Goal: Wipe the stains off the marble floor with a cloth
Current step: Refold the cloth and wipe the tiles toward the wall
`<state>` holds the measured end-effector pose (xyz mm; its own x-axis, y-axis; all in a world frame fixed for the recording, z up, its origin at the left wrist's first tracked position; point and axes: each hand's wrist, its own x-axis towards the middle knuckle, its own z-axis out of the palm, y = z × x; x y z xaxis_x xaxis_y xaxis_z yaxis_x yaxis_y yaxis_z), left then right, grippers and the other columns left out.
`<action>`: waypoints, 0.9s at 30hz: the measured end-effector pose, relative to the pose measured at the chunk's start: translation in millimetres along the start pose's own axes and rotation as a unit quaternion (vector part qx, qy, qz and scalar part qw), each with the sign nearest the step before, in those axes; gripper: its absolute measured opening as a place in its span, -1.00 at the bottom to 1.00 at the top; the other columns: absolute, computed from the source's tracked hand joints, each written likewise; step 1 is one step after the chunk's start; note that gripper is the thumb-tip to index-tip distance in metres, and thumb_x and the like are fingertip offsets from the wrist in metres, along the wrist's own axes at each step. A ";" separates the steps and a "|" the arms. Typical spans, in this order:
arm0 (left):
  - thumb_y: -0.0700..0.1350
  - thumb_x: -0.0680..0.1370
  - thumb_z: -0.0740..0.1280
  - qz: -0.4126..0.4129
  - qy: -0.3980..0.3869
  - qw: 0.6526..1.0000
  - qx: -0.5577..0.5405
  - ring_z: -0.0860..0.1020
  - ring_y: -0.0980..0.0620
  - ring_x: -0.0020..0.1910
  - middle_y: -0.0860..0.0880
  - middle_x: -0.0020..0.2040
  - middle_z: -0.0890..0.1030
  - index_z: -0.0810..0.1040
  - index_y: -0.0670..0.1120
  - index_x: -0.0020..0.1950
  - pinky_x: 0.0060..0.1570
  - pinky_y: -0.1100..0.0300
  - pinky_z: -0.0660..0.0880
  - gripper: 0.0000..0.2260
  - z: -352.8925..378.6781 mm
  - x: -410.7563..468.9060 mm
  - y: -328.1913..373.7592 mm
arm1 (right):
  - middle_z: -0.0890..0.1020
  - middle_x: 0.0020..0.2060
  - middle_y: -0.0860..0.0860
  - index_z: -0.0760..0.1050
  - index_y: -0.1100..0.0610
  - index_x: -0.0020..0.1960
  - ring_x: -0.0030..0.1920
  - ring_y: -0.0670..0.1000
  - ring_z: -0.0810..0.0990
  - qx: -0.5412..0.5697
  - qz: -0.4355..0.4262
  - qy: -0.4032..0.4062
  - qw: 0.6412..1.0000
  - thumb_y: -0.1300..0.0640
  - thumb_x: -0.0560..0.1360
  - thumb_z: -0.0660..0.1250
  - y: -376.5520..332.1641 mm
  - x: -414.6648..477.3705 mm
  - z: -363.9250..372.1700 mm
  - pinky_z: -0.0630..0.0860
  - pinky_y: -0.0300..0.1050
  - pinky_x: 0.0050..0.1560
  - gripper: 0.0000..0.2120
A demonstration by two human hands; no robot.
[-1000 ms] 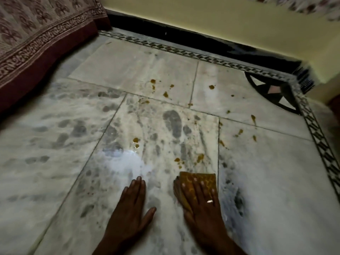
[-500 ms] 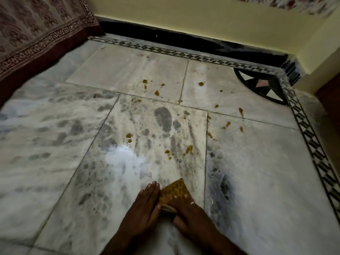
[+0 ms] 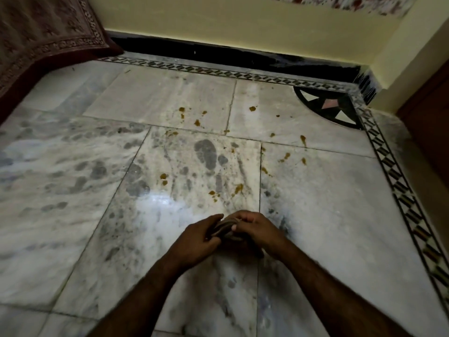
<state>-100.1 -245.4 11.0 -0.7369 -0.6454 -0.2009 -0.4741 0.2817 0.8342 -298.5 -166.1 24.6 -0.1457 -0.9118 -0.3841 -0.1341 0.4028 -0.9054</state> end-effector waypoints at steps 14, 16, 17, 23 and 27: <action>0.07 0.45 0.47 -0.008 0.095 0.950 -0.296 0.68 -0.16 0.04 -0.14 -0.01 0.72 0.68 -0.04 0.05 0.07 -0.05 0.55 -0.73 -40.8 12.1 51.9 | 0.70 -0.13 0.20 0.65 0.20 0.02 -0.13 0.17 0.66 0.149 -0.036 0.027 0.988 0.23 0.58 0.34 -66.8 -8.4 -34.9 0.58 0.01 -0.03 -0.89; 0.04 0.46 0.48 -0.001 0.109 0.941 -0.320 0.67 -0.24 0.04 -0.19 -0.02 0.72 0.68 -0.09 0.03 0.08 -0.09 0.55 -0.74 -43.5 14.0 58.2 | 0.70 -0.09 0.19 0.64 0.25 0.07 -0.08 0.18 0.67 0.142 -0.056 0.017 0.988 0.26 0.61 0.31 -79.6 -13.7 -38.6 0.59 0.03 0.01 -0.86; 0.01 0.47 0.47 0.002 0.114 0.937 -0.330 0.66 -0.27 0.03 -0.22 -0.02 0.71 0.67 -0.13 0.03 0.06 -0.10 0.55 -0.75 -44.9 14.5 61.1 | 0.71 -0.09 0.18 0.64 0.25 0.08 -0.06 0.16 0.68 0.129 -0.067 0.013 0.989 0.27 0.60 0.32 -86.2 -16.4 -40.0 0.60 0.02 0.03 -0.86; -0.09 0.50 0.38 0.024 0.128 0.918 -0.376 0.58 -0.18 -0.15 -0.22 -0.14 0.62 0.59 -0.18 -0.03 -0.12 -0.01 0.50 -0.83 -48.3 19.1 76.4 | 0.73 -0.17 0.06 0.69 0.25 0.06 -0.15 -0.03 0.70 0.062 -0.094 0.043 0.993 0.33 0.55 0.34 -114.0 -20.7 -45.7 0.57 -0.25 -0.17 -0.83; -0.10 0.50 0.36 0.025 0.123 0.910 -0.394 0.54 -0.12 -0.18 -0.15 -0.20 0.57 0.57 -0.15 -0.10 -0.13 0.04 0.50 -0.88 -51.2 18.8 86.0 | 0.73 -0.18 0.06 0.70 0.14 -0.01 -0.17 0.00 0.70 0.064 -0.094 0.051 0.992 0.28 0.58 0.35 -120.0 -20.4 -46.2 0.60 -0.18 -0.16 -0.84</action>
<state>-130.1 -269.7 105.2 -0.5718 -0.8126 -0.1125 0.1219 -0.2197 0.9679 -324.8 -192.1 149.5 -0.2295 -0.9543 -0.1914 -0.0441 0.2067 -0.9774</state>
